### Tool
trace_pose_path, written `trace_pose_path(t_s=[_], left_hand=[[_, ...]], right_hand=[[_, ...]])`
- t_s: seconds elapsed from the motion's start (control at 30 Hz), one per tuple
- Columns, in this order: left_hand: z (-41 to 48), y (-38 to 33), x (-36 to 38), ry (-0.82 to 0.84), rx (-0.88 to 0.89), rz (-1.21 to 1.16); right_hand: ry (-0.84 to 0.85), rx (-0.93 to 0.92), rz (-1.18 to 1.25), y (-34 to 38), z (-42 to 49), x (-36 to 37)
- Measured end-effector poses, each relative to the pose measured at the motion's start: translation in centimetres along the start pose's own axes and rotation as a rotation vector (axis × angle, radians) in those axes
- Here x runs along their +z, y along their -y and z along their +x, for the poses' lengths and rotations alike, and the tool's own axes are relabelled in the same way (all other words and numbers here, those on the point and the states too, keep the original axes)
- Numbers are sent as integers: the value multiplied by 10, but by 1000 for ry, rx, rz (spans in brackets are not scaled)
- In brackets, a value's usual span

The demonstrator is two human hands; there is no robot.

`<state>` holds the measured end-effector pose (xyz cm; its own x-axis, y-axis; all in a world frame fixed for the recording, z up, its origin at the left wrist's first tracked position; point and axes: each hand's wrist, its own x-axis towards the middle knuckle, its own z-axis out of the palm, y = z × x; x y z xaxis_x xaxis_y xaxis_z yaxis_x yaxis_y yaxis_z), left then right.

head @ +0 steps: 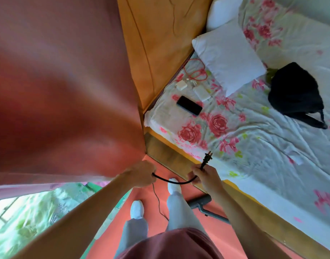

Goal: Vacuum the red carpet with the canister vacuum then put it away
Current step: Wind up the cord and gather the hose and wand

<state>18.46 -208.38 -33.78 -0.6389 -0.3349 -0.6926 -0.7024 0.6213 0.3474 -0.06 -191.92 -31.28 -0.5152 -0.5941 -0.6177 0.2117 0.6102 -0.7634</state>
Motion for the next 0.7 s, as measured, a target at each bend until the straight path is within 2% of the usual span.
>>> trace_pose_path(t_s=[0.2, 0.47, 0.7], left_hand=[[-28, 12, 15, -56, 126, 158], [-59, 6, 32, -31, 231, 236], [-77, -29, 43, 17, 303, 166]], right_hand=[[-196, 132, 185, -35, -57, 40], [-252, 213, 274, -64, -96, 48], [-301, 285, 345, -112, -116, 18]])
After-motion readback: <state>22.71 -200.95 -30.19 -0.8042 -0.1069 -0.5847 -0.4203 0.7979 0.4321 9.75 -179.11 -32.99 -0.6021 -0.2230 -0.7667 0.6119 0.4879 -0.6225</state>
